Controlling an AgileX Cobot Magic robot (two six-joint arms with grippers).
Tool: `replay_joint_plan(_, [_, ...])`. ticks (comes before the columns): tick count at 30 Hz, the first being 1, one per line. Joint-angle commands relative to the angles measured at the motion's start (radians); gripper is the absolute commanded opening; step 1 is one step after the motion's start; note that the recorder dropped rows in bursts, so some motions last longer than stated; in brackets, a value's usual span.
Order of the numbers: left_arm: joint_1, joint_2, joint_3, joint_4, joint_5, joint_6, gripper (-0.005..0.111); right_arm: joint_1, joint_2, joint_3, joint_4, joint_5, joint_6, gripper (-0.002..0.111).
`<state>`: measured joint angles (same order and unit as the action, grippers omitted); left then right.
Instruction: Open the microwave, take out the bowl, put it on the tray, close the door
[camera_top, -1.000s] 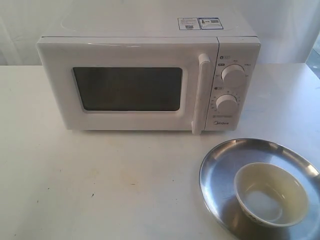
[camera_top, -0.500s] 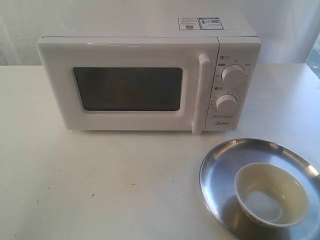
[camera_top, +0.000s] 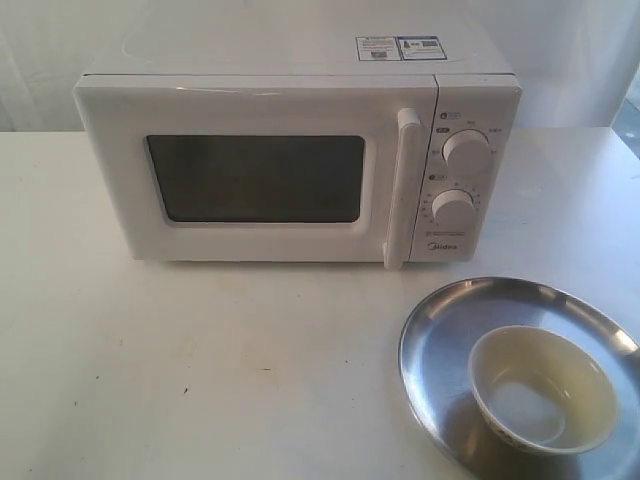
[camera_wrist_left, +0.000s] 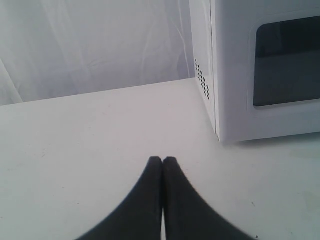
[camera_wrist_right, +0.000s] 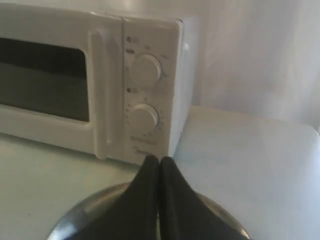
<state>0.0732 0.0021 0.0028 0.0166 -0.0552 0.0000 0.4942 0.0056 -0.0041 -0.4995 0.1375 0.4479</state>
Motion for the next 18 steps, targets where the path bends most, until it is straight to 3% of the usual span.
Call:
replay_joint_plan(1, [-0.004,-0.002,-0.003,-0.010,-0.004,0.000,0.000,-0.008,-0.006,0.004,0.244,-0.117,-0.244,0.000])
replay_joint_plan(7, [-0.004,-0.002,-0.003,-0.010,-0.004,0.000,0.000,-0.075,-0.006,0.004,0.381,-0.090,-0.402,0.000])
replay_joint_plan(18, [-0.004,-0.002,-0.003,-0.010,-0.004,0.000,0.000,-0.192,-0.006,0.004,0.406,-0.079,-0.400,0.000])
